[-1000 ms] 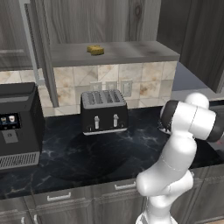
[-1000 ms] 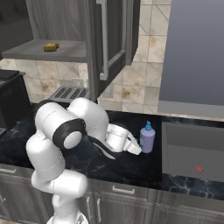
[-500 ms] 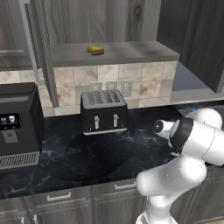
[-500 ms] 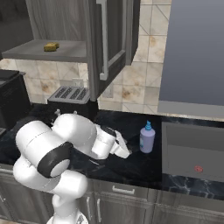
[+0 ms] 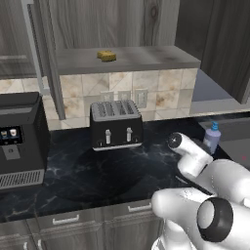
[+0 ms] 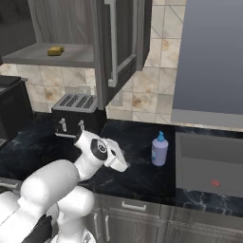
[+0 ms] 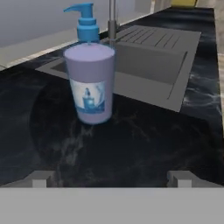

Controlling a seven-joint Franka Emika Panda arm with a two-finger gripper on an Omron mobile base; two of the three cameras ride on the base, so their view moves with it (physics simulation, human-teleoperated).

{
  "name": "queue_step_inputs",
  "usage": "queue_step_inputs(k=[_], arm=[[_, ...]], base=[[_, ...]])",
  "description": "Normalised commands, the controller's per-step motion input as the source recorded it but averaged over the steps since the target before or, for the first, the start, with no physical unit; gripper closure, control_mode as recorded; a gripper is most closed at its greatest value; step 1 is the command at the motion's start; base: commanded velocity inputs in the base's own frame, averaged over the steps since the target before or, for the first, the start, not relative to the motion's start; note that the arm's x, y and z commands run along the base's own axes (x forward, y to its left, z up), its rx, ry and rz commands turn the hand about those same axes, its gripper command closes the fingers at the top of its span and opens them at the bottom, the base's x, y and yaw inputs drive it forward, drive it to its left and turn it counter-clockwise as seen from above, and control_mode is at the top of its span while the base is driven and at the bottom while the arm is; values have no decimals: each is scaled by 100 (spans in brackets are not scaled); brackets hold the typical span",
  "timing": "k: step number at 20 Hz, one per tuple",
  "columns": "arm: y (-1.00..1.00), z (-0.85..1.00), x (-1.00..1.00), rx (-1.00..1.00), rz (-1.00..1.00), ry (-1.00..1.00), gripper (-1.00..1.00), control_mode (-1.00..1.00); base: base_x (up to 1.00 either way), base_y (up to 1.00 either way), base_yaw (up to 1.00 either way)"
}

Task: Locate and retrieve the sponge and soap dispenser from the cabinet. Place them next to the sink.

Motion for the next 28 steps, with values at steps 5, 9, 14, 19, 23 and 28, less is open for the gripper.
queue_step_inputs(k=[5, 9, 14, 19, 23, 28], arm=[[70, 26, -36, 4, 13, 9, -100, -100], [70, 18, -28, 3, 23, 12, -100, -100], [63, 0, -26, 5, 29, 6, -100, -100], [65, 3, -27, 4, 28, 0, -100, -100], [61, 21, -26, 0, 28, 0, -100, -100], [44, 31, -30, 0, 22, 1, -100, -100]], base=[[0, 0, 0], [0, 0, 0], [0, 0, 0], [0, 0, 0], [0, 0, 0], [0, 0, 0]])
